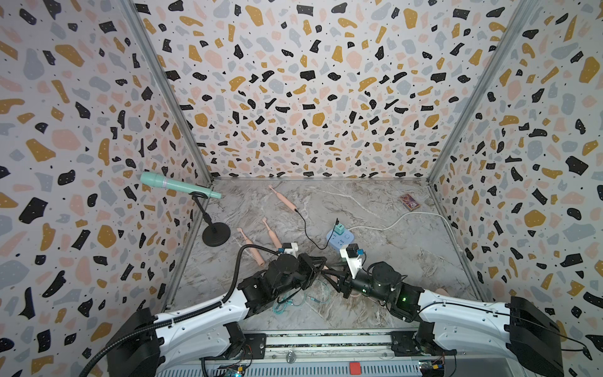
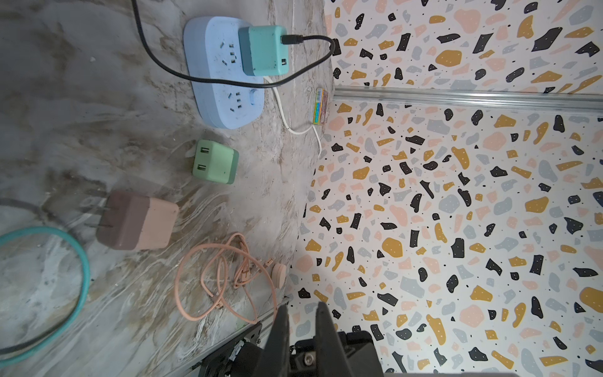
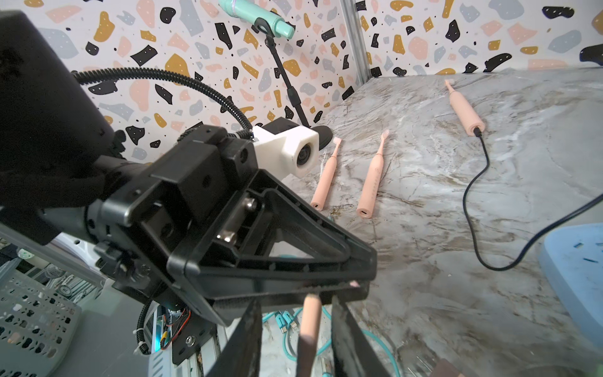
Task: Charge the electric toothbrush
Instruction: Pick up the charging cable from the center of the board.
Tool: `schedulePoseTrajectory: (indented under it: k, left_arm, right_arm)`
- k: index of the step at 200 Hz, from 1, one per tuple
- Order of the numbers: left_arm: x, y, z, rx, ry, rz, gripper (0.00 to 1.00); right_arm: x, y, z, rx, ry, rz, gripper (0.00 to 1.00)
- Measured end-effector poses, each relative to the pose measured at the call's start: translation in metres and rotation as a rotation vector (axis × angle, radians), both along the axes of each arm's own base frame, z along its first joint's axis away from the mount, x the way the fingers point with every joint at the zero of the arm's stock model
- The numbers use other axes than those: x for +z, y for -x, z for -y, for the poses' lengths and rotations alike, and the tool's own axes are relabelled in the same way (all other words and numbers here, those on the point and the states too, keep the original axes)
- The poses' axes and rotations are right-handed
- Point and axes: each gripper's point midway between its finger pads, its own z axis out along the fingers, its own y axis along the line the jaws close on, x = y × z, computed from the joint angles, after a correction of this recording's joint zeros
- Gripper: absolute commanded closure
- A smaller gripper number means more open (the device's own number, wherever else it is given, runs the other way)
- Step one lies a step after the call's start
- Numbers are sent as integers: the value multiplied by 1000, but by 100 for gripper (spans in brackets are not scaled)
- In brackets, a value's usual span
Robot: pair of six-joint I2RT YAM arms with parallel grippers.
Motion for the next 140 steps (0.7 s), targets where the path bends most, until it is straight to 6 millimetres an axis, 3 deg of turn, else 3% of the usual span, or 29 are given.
schedulePoseTrajectory:
  k: [59,140]
  left_arm:
    - [-2,0,-5,22,3,0,100]
    - [1,-2,-9,40,9,5,100]
  right_arm:
    - [-4,-6,3,-36,16,-1,75]
    - [-10,-4,-1,-21,27,-14,80]
